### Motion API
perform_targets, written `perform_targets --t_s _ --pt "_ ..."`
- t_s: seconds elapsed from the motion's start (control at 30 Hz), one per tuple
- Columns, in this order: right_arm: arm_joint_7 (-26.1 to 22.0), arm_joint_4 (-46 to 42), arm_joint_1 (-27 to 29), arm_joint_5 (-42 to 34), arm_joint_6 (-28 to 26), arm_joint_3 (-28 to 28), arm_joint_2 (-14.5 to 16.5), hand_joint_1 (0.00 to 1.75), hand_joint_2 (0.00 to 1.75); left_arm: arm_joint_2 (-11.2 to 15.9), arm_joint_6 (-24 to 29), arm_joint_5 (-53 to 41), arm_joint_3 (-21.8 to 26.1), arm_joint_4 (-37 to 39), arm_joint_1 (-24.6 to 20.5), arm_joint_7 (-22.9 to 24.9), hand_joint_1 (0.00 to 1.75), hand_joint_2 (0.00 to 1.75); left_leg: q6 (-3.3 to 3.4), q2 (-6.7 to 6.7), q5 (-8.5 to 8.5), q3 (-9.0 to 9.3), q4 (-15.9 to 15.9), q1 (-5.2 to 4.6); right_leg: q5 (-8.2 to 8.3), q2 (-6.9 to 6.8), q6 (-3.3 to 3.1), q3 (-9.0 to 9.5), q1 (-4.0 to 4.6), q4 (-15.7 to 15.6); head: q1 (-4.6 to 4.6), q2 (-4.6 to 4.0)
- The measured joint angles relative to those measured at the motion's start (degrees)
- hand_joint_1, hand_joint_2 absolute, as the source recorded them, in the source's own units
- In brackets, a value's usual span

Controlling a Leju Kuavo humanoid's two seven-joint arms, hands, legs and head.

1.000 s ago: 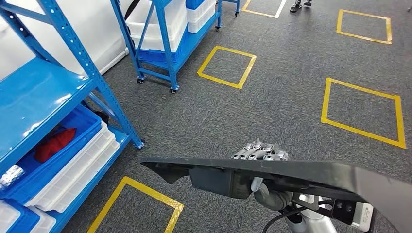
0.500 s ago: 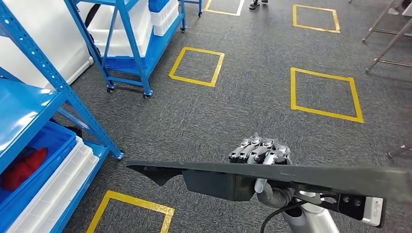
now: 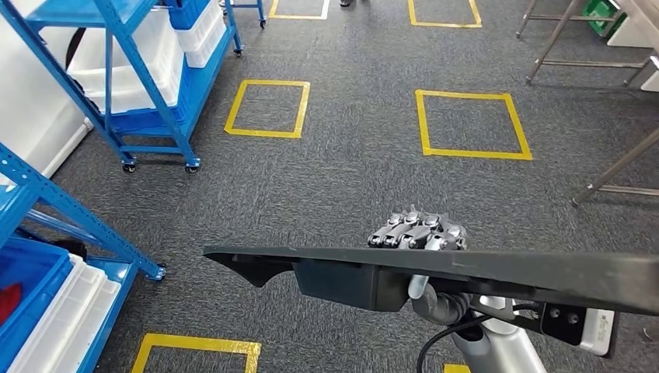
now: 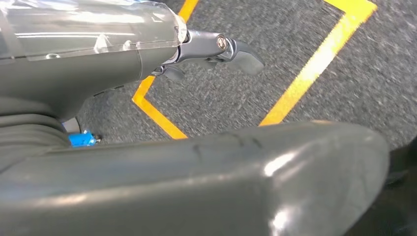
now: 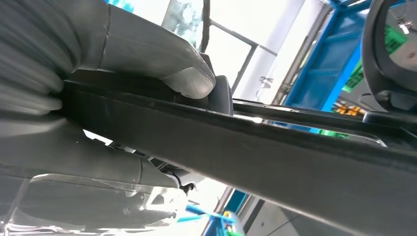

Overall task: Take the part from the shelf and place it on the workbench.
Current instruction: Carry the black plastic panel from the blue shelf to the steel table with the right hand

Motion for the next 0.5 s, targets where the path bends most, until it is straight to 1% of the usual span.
perform_targets --t_s 0.03,0.07,0.1,0.13,0.17,0.2,0.23,0.27,0.3,0.33,0.37,0.4,0.43,0.47,0.5 --pt "-0.04 0.21 0.08 -0.09 0.02 -0.01 -0.02 1.75 1.75 -0.02 -0.15 -0.02 -0.01 0.00 0.15 0.03 0.00 0.00 -0.07 -0.24 -0.62 -1.44 2.72 0.02 0.01 0.80 -0.02 -0.01 0.05 0.06 0.00 0.00" --pt "-0.14 0.41 0.19 -0.22 0.05 -0.01 -0.03 1.75 1.75 -0.03 -0.36 -0.04 -0.02 0.00 0.26 -0.09 0.00 0.00 -0.08 -0.34 -0.12 -2.02 3.45 0.03 0.01 1.61 -0.01 -0.01 0.08 0.15 0.00 0.00" --pt "-0.29 0.57 0.33 -0.37 0.10 -0.02 -0.05 1.75 1.75 -0.05 -0.66 -0.06 -0.03 -0.01 0.32 -0.27 0.00 0.00 -0.03 -0.47 1.41 -1.61 2.01 0.06 -0.02 2.42 0.03 0.00 0.08 0.29 0.00 0.00" --pt "-0.52 0.68 0.44 -0.52 0.16 -0.02 -0.09 1.75 1.75 -0.06 -1.02 -0.06 -0.05 -0.01 0.32 -0.51 0.00 0.00 0.07 -0.91 3.66 -0.31 -1.30 0.13 -0.08 3.19 0.12 0.01 0.06 0.48 0.00 0.00" --pt "-0.77 0.73 0.50 -0.68 0.21 -0.03 -0.12 1.75 1.75 -0.06 -1.29 -0.06 -0.09 -0.01 0.29 -0.71 0.00 0.00 0.22 -2.12 5.57 1.29 -5.16 0.25 -0.16 3.90 0.28 -0.06 0.04 0.70 0.00 0.00" --pt "-0.99 0.75 0.52 -0.88 0.22 -0.04 -0.15 1.75 1.75 -0.08 -1.51 -0.04 -0.17 -0.01 0.26 -0.81 0.00 0.00 0.37 -3.29 6.89 2.75 -8.59 0.36 -0.24 4.61 0.51 -0.23 0.06 0.99 0.00 0.00" --pt "-1.14 0.75 0.51 -1.14 0.21 -0.07 -0.16 1.75 1.75 -0.10 -1.63 -0.02 -0.28 -0.01 0.22 -0.84 0.00 0.00 0.53 -4.24 7.51 3.69 -10.84 0.41 -0.23 5.25 0.82 -0.46 0.02 1.20 0.00 0.00" --pt "-1.15 0.75 0.52 -1.43 0.19 -0.12 -0.17 1.75 1.75 -0.13 -1.67 -0.03 -0.42 -0.01 0.16 -0.76 0.00 0.00 0.74 -4.75 7.45 4.07 -11.75 0.40 -0.16 5.87 1.16 -0.72 -0.04 1.29 -0.01 0.00" --pt "-1.04 0.74 0.58 -1.73 0.16 -0.22 -0.17 1.75 1.75 -0.16 -1.61 -0.05 -0.55 -0.01 0.03 -0.62 0.00 0.00 0.97 -4.35 7.47 4.17 -11.99 0.32 -0.01 6.49 1.54 -0.92 -0.13 1.28 -0.01 0.00" --pt "-0.90 0.73 0.68 -1.99 0.15 -0.37 -0.18 1.75 1.75 -0.19 -1.46 -0.07 -0.69 -0.01 -0.15 -0.43 0.00 0.00 1.34 -3.79 7.63 4.20 -12.11 0.36 0.05 6.69 1.87 -1.05 -0.19 1.29 -0.01 0.00" --pt "-0.77 0.72 0.80 -2.20 0.16 -0.55 -0.18 1.75 1.75 -0.22 -1.27 -0.09 -0.81 -0.01 -0.33 -0.21 0.00 0.00 1.76 -3.19 7.81 4.30 -12.35 0.39 -0.22 5.87 2.13 -1.26 -0.15 1.66 0.00 0.00" --pt "-0.67 0.70 0.89 -2.36 0.18 -0.71 -0.18 1.75 1.75 -0.24 -1.05 -0.08 -0.92 -0.01 -0.47 -0.02 0.00 0.00 2.18 -2.55 8.00 4.39 -12.62 0.40 -1.12 4.43 2.35 -1.88 -0.09 2.94 0.01 0.00" --pt "-0.59 0.70 0.98 -2.44 0.22 -0.81 -0.18 1.75 1.75 -0.26 -0.85 -0.07 -1.02 -0.01 -0.47 0.17 0.00 0.00 2.53 -1.89 8.13 4.45 -12.86 0.39 -2.61 2.71 2.51 -2.98 -0.05 5.33 0.01 0.00" --pt "-0.46 0.70 1.06 -2.49 0.27 -0.85 -0.17 1.75 1.75 -0.28 -0.68 -0.04 -1.08 -0.01 -0.38 0.32 0.00 0.00 2.73 -1.21 8.14 4.47 -12.91 0.24 -4.48 1.16 2.66 -4.59 -0.09 8.71 0.01 0.00" --pt "-0.30 0.75 1.12 -2.49 0.32 -0.82 -0.15 1.75 1.75 -0.30 -0.54 -0.02 -1.11 -0.01 -0.25 0.43 0.00 0.00 2.85 -0.50 8.11 4.42 -12.89 0.13 -6.25 0.49 2.82 -6.42 -0.21 12.51 0.00 0.00"
